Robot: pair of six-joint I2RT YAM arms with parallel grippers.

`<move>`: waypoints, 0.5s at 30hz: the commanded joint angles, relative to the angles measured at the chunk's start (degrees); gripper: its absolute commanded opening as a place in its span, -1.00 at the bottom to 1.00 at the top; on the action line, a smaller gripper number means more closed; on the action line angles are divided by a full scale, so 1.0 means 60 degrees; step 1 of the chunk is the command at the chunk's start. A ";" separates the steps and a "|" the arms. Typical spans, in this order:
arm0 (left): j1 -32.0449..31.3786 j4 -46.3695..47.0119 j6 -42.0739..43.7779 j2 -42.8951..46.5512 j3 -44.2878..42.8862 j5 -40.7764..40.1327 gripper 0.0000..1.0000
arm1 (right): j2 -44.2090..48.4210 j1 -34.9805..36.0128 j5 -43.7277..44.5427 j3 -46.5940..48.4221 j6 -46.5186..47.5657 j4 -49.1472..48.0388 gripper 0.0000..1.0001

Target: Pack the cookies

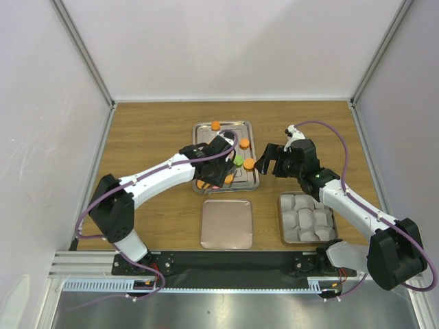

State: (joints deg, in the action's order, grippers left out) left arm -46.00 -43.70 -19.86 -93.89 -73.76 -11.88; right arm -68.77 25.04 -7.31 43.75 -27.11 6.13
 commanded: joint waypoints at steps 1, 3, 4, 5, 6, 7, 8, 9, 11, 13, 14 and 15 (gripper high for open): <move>-0.0068 0.0311 0.0175 -0.0026 -0.0495 -0.0203 0.03 | 0.0227 0.0046 0.0105 0.0399 0.0139 -0.0128 0.99; -0.0068 0.0340 0.0189 -0.0026 -0.0466 -0.0203 -0.02 | 0.0227 0.0060 0.0105 0.0399 0.0139 -0.0128 0.99; -0.0068 0.0340 0.0204 -0.0041 -0.0466 -0.0232 -0.04 | 0.0227 0.0061 0.0105 0.0399 0.0139 -0.0114 0.99; -0.0068 0.0355 0.0204 -0.0055 -0.0466 -0.0247 -0.09 | 0.0227 0.0046 0.0105 0.0399 0.0139 -0.0114 0.99; -0.0068 0.0355 0.0219 -0.0055 -0.0466 -0.0232 -0.13 | 0.0241 0.0046 0.0091 0.0399 0.0125 -0.0085 0.99; -0.0083 0.0370 0.0248 -0.0055 -0.0466 -0.0232 -0.17 | 0.0256 0.0046 0.0105 0.0414 0.0124 -0.0099 0.99; -0.0068 0.0355 0.0248 -0.0055 -0.0481 -0.0232 -0.20 | 0.0256 0.0060 0.0120 0.0414 0.0153 -0.0099 0.99; -0.0068 0.0355 0.0262 -0.0041 -0.0495 -0.0232 -0.23 | 0.0271 0.0046 0.0134 0.0414 0.0139 -0.0084 0.99; -0.0068 0.0326 0.0248 0.0032 -0.0539 -0.0232 -0.27 | 0.0285 0.0046 0.0149 0.0443 0.0154 -0.0055 0.99; -0.0068 0.0268 0.0277 0.0178 -0.0612 -0.0247 -0.28 | 0.0315 0.0046 0.0164 0.0443 0.0154 -0.0026 0.99; -0.0068 0.0253 0.0277 0.0237 -0.0627 -0.0261 -0.29 | 0.0315 0.0046 0.0207 0.0443 0.0154 -0.0026 0.99; -0.0068 0.0209 0.0292 0.0368 -0.0685 -0.0276 -0.30 | 0.0344 0.0046 0.0237 0.0458 0.0154 -0.0026 0.99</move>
State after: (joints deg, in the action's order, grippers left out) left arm -46.00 -43.44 -19.22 -94.37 -74.72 -12.32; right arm -68.29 25.04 -6.94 43.77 -27.09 6.17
